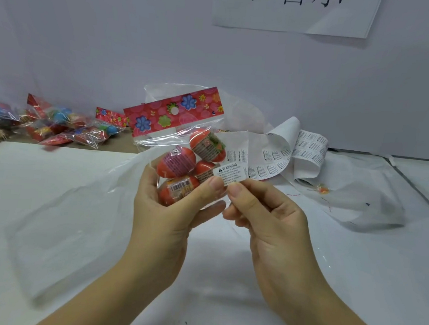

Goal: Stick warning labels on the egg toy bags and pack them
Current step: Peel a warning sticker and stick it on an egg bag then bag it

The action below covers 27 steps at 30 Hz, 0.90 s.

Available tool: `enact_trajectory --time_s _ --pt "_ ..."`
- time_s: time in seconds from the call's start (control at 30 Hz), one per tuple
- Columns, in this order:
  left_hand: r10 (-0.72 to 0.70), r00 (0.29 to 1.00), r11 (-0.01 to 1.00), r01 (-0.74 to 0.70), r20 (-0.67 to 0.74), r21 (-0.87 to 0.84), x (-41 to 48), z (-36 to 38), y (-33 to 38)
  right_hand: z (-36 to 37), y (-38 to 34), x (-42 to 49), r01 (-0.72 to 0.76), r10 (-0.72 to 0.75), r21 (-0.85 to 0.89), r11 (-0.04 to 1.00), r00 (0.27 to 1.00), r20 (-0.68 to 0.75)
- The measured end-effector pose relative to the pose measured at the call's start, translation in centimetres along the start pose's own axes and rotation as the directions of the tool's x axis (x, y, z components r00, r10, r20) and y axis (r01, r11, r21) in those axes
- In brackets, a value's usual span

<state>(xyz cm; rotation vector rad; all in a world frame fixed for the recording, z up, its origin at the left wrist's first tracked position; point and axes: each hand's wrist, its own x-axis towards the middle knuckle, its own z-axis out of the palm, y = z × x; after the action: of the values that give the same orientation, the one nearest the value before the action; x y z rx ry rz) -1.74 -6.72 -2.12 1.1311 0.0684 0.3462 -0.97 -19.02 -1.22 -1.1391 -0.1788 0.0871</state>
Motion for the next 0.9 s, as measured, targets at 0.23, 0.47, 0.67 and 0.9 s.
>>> enact_trajectory --time_s 0.23,0.47,0.67,0.9 --pt "0.023 0.999 1.000 -0.023 -0.022 0.003 0.0 0.0 0.0 0.0 0.1 -0.2 0.034 -0.035 -0.064 0.997 0.999 -0.023" --pt "0.091 0.993 0.996 -0.092 -0.079 -0.010 0.1 0.0 0.2 -0.6 -0.4 0.3 0.066 -0.087 -0.094 0.993 0.966 -0.244" --pt "0.068 0.997 0.998 -0.068 -0.028 -0.009 0.2 -0.1 0.5 -1.7 -2.2 1.6 0.069 -0.091 -0.186 0.980 0.989 -0.117" --pt "0.076 0.997 0.995 -0.076 0.002 0.063 -0.1 -0.1 -0.1 -1.4 -1.4 1.3 0.081 -0.073 -0.300 0.950 0.997 0.037"
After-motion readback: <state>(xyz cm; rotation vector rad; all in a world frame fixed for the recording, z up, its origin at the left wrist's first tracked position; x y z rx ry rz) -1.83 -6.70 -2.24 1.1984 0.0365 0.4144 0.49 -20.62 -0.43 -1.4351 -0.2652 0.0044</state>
